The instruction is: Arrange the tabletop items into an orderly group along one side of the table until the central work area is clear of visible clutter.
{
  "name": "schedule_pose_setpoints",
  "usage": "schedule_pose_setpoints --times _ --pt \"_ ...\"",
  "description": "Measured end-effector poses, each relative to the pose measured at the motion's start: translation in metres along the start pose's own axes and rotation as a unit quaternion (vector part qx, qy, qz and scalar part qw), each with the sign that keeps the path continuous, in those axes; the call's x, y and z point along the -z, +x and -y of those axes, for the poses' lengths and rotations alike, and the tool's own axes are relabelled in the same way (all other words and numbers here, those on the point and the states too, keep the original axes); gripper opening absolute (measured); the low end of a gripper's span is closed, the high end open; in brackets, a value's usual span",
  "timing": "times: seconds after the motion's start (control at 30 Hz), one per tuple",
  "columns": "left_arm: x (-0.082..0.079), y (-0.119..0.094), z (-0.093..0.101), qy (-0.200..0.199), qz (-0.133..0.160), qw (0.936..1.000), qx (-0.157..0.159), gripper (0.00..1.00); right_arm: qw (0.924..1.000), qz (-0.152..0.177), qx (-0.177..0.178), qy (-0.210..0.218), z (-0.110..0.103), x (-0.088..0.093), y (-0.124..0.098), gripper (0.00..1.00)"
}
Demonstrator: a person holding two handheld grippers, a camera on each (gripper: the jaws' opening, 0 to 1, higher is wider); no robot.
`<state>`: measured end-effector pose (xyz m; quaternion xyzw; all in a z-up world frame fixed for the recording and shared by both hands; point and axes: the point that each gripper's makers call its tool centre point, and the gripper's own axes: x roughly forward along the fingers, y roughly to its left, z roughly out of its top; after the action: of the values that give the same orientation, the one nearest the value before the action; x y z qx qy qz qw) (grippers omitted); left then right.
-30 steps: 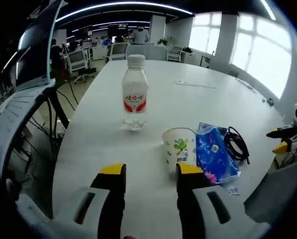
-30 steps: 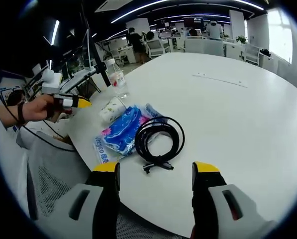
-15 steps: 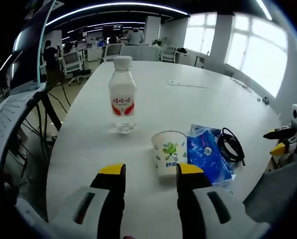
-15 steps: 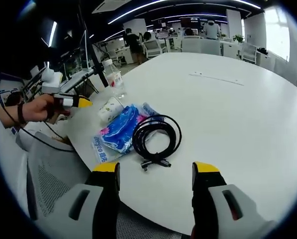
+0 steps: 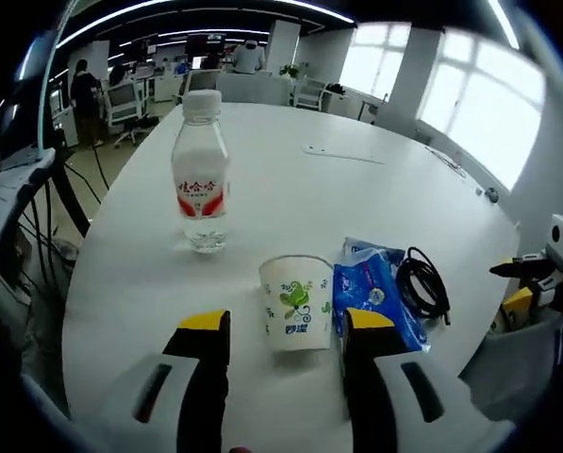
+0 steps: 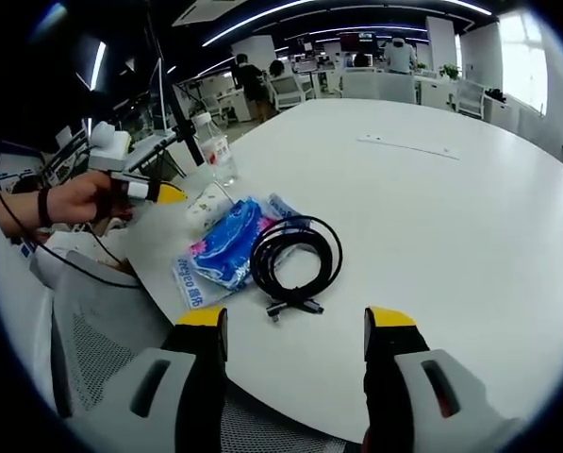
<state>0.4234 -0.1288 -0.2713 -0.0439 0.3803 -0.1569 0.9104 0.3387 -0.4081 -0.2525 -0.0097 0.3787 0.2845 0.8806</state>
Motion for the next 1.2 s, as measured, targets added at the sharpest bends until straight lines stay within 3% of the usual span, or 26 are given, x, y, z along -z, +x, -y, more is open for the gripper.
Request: schedule_pose_setpoints --times 0.37,0.9,1.03,1.2 --pt "0.007 0.019 0.012 -0.004 -0.026 0.9995 0.015 0.48 1.0000 0.000 0.002 0.002 0.001 0.002 -0.001 0.57" --pt "0.024 0.049 0.013 -0.017 -0.064 0.9976 0.020 0.49 1.0000 -0.002 0.004 0.008 0.003 0.006 -0.003 0.58" --pt "0.025 0.049 0.010 -0.011 -0.062 0.9979 0.016 0.39 0.9999 -0.001 0.006 0.009 0.005 0.005 -0.004 0.58" --pt "0.022 0.045 0.010 0.000 -0.049 0.9986 0.020 0.38 0.9999 -0.003 0.007 0.008 0.006 0.006 -0.004 0.58"
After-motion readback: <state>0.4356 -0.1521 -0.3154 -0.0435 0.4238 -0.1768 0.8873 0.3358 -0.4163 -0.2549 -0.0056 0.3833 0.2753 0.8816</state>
